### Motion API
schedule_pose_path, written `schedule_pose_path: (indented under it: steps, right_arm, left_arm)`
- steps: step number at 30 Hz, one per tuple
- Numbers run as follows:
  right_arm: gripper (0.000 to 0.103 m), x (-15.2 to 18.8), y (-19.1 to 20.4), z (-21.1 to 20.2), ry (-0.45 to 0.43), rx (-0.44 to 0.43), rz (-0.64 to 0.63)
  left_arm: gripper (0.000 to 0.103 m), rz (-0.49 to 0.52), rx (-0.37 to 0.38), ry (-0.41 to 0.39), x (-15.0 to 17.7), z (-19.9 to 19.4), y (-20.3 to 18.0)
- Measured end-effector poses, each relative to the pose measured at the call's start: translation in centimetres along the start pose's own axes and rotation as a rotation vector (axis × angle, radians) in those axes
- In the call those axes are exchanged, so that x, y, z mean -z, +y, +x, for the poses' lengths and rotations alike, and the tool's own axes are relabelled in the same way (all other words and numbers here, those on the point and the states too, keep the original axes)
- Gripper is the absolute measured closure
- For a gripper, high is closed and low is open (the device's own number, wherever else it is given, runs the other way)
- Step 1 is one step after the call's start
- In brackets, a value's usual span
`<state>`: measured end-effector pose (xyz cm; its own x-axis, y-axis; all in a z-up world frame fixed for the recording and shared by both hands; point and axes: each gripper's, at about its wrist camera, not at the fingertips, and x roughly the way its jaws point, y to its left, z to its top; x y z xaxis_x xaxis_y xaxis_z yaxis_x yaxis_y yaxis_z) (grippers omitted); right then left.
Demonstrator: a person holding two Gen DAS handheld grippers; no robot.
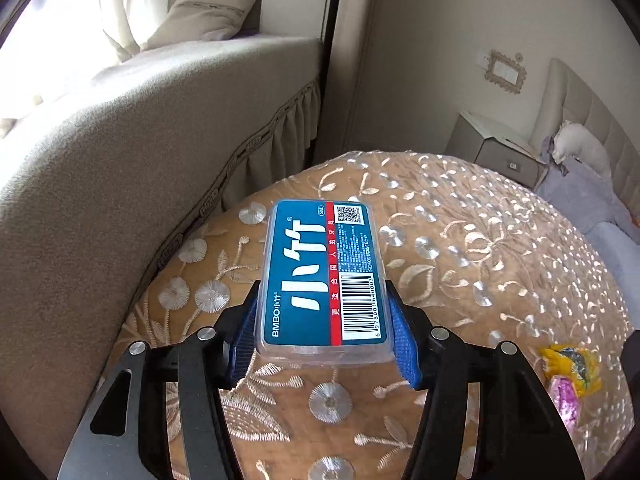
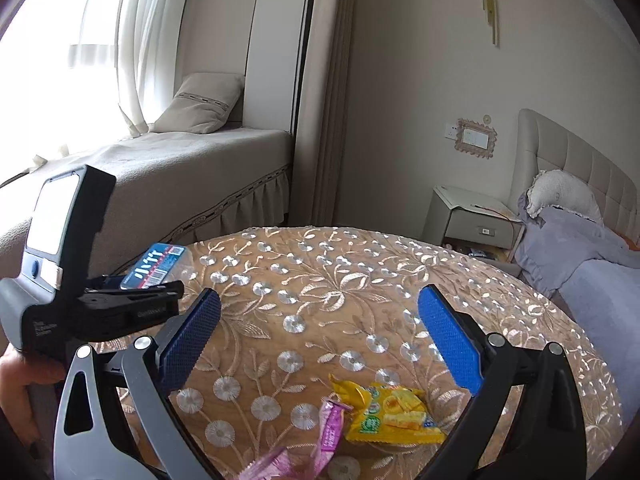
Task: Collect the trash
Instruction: 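Grasp the blue-white box with the left tool while the right tool grasps the pink wrapper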
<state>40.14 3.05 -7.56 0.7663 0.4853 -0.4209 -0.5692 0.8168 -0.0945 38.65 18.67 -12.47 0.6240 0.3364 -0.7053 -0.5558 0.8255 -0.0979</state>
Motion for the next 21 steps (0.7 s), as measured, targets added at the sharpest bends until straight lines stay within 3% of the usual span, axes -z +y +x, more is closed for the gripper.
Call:
schedule_pose_path:
  steps: [8,13,20,21]
  right_arm:
    - [0.005,3.0,-2.4,-2.2,0.071,0.059,0.06]
    - [0.005,5.1,-1.9,-3.2,0.142,0.032,0.077]
    - [0.005,7.3,1.5,-2.2,0.299,-0.063,0.001]
    - [0.012,7.7,2.0,-1.9,0.317,-0.048,-0.019]
  left_arm:
    - [0.046,0.064,0.083,-0.084,2.7,-6.0,-3.0]
    - [0.046,0.083,0.114,-0.101,4.2,-8.2,-3.9]
    - [0.046,0.08,0.114,-0.127,5.1,-10.4,-2.5]
    - [0.046,0.08,0.114,-0.13,5.2,-10.7,-2.2]
